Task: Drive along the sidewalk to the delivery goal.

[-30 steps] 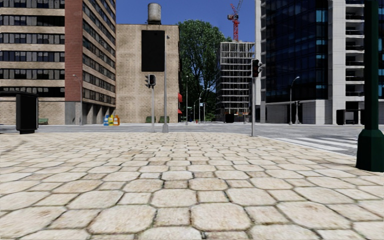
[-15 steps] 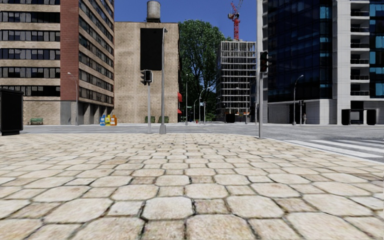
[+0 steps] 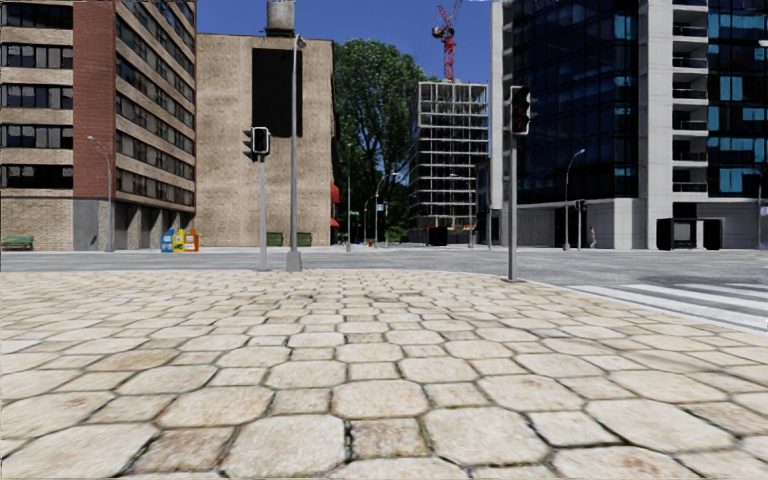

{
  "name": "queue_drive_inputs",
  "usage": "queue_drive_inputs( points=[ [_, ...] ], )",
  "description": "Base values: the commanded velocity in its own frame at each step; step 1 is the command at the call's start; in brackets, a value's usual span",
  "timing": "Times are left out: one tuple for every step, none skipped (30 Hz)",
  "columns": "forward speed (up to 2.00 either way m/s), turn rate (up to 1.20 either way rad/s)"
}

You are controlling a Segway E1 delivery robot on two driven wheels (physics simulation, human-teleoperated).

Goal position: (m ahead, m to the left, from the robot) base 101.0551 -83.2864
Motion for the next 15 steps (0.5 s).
queue_drive_inputs(
  points=[
    [2.0,-0.41],
    [2.0,-0.41],
    [2.0,-0.41],
    [2.0,-0.41],
    [2.0,-0.41],
    [2.0,-0.39],
    [2.0,-0.37],
    [2.0,-0.36],
    [2.0,-0.36],
    [2.0,-0.36],
    [2.0,-0.36],
    [2.0,-0.36],
    [2.0,-0.36],
    [2.0,-0.36],
    [2.0,-0.36]
  ],
)
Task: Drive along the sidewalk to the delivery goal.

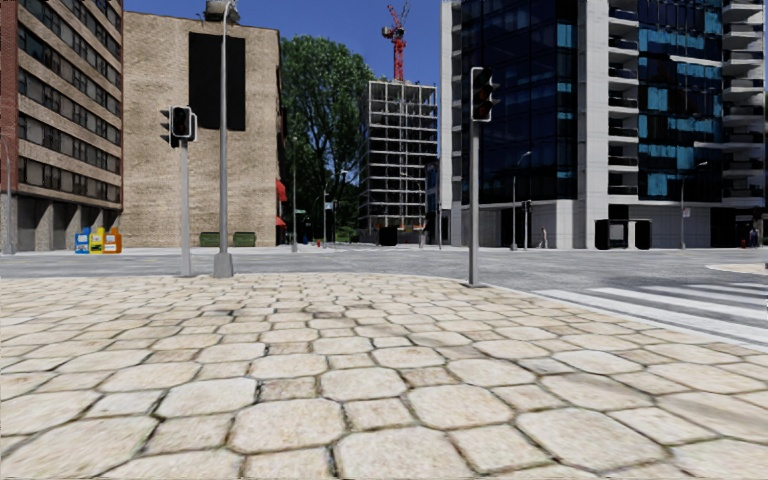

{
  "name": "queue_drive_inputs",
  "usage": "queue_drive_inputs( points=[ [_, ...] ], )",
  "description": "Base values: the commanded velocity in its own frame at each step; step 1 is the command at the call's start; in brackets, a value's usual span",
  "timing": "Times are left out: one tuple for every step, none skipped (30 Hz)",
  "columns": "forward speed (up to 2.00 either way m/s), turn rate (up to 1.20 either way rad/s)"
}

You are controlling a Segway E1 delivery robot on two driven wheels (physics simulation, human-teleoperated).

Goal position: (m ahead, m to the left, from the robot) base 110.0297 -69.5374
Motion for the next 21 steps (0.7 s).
queue_drive_inputs(
  points=[
    [2.0,-0.36],
    [2.0,-0.36],
    [2.0,-0.36],
    [2.0,-0.36],
    [2.0,-0.36],
    [2.0,-0.36],
    [2.0,-0.36],
    [2.0,-0.37],
    [2.0,-0.37],
    [2.0,-0.38],
    [2.0,-0.38],
    [2.0,-0.38],
    [2.0,-0.38],
    [2.0,-0.41],
    [2.0,-0.43],
    [2.0,-0.43],
    [2.0,-0.45],
    [2.0,-0.47],
    [2.0,-0.48],
    [1.95,-0.49],
    [1.92,-0.49]
  ],
)
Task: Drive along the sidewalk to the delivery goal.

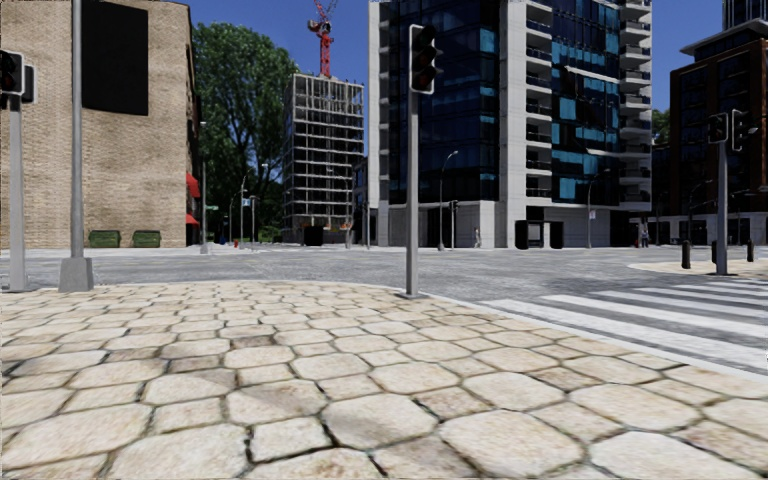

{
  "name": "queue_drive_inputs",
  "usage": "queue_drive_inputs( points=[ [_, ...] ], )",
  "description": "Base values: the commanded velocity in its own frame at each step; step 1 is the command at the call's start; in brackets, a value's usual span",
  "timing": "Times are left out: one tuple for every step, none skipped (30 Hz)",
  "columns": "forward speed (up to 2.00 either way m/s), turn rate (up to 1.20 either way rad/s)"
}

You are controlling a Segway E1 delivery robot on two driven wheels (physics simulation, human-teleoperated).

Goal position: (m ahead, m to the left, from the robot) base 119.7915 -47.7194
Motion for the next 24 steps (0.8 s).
queue_drive_inputs(
  points=[
    [1.9,-0.49],
    [1.88,-0.49],
    [1.88,-0.5],
    [1.87,-0.5],
    [1.85,-0.5],
    [1.8,-0.5],
    [1.78,-0.5],
    [1.78,-0.5],
    [1.78,-0.5],
    [1.78,-0.5],
    [1.78,-0.5],
    [1.78,-0.5],
    [1.78,-0.5],
    [1.78,-0.52],
    [1.78,-0.55],
    [1.78,-0.56],
    [1.78,-0.57],
    [1.78,-0.57],
    [1.78,-0.57],
    [1.78,-0.57],
    [1.78,-0.57],
    [1.78,-0.57],
    [1.78,-0.57],
    [1.78,-0.57]
  ],
)
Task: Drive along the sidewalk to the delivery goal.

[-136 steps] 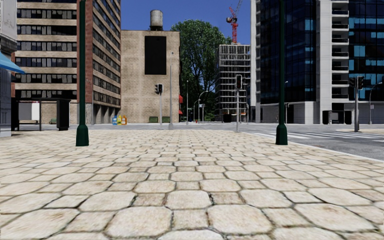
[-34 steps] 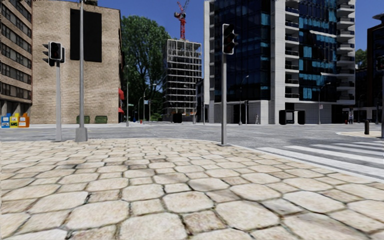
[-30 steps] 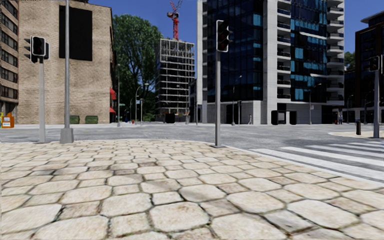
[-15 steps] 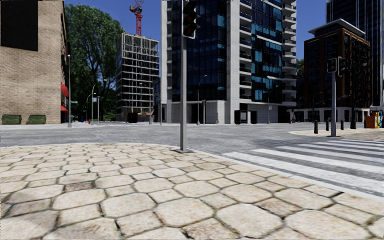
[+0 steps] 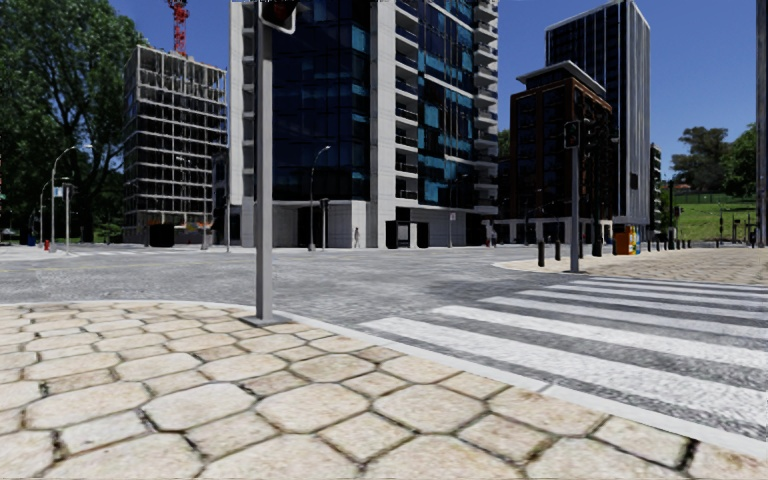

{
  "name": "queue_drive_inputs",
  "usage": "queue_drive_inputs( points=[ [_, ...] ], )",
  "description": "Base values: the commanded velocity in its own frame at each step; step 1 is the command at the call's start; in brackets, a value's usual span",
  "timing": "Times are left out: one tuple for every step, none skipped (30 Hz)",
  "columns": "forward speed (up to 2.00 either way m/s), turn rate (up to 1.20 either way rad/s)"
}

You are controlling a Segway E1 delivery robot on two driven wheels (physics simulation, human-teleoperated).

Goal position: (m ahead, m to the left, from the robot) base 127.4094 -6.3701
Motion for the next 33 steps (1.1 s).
queue_drive_inputs(
  points=[
    [1.78,-0.57],
    [1.78,-0.57],
    [1.78,-0.57],
    [1.78,-0.57],
    [1.78,-0.57],
    [1.78,-0.57],
    [1.78,-0.57],
    [1.78,-0.57],
    [1.78,-0.57],
    [1.78,-0.57],
    [1.78,-0.57],
    [1.78,-0.57],
    [1.78,-0.57],
    [1.78,-0.57],
    [1.78,-0.57],
    [1.78,-0.57],
    [1.78,-0.57],
    [1.78,-0.57],
    [1.77,-0.57],
    [1.71,-0.57],
    [1.67,-0.57],
    [1.66,-0.57],
    [1.66,-0.57],
    [1.65,-0.57],
    [1.65,-0.57],
    [1.65,-0.57],
    [1.65,-0.57],
    [1.65,-0.57],
    [1.65,-0.57],
    [1.65,-0.57],
    [1.65,-0.56],
    [1.65,-0.54],
    [1.65,-0.53]
  ],
)
